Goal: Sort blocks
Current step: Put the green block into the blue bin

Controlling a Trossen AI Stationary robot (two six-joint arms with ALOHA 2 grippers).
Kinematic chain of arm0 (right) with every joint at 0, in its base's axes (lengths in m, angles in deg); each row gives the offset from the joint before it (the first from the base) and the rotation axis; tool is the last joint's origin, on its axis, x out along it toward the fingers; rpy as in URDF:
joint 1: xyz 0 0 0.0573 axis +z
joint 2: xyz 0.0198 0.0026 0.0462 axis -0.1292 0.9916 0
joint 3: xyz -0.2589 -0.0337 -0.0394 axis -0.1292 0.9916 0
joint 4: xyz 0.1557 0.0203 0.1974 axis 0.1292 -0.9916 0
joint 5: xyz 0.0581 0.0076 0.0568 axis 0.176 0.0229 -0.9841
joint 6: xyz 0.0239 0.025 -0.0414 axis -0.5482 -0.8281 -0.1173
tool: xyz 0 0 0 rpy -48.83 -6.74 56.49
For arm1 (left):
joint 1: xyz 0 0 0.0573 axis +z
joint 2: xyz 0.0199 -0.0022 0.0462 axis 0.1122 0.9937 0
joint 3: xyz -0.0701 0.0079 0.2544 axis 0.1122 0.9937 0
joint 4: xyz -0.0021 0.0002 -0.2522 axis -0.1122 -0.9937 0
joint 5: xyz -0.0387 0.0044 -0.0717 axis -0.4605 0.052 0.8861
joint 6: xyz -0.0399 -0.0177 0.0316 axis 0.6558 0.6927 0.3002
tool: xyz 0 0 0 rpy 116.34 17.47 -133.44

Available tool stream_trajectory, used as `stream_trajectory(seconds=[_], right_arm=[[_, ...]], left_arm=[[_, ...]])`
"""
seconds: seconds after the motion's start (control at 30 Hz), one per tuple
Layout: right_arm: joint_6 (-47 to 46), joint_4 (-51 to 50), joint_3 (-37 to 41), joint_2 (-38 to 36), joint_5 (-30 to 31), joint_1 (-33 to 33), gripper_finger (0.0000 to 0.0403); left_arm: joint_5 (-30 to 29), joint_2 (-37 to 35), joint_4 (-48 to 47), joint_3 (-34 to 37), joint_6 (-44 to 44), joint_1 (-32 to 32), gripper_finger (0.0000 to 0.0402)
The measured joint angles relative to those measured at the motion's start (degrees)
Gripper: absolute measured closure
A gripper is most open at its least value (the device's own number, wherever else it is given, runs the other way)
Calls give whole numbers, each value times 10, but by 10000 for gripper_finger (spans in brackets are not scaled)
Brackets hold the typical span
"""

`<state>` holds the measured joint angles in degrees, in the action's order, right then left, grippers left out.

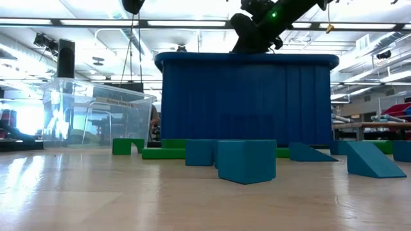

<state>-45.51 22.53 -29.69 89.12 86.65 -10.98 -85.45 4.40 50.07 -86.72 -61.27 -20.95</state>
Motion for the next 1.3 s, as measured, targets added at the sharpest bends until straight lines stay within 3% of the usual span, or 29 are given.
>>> stream_trajectory(seconds=[0.4, 0.7, 0.83, 1.0, 1.13, 1.3], right_arm=[[1, 7, -2, -98, 11, 10, 273], [-38, 13, -3, -78, -50, -78, 270], [-44, 15, -3, -68, -73, -94, 195], [-21, 15, -3, -92, -120, -63, 107], [-19, 5, -3, -119, -136, 1, 75], [-14, -6, -3, -129, -142, 109, 70]], left_arm=[[1, 0, 37, 0, -1, 0, 154], [0, 0, 55, 0, -33, 1, 154], [1, 0, 62, 0, -59, 1, 154], [1, 0, 68, 0, -51, 1, 154], [0, 0, 79, 0, -72, 1, 154], [17, 0, 79, 0, -72, 1, 154]])
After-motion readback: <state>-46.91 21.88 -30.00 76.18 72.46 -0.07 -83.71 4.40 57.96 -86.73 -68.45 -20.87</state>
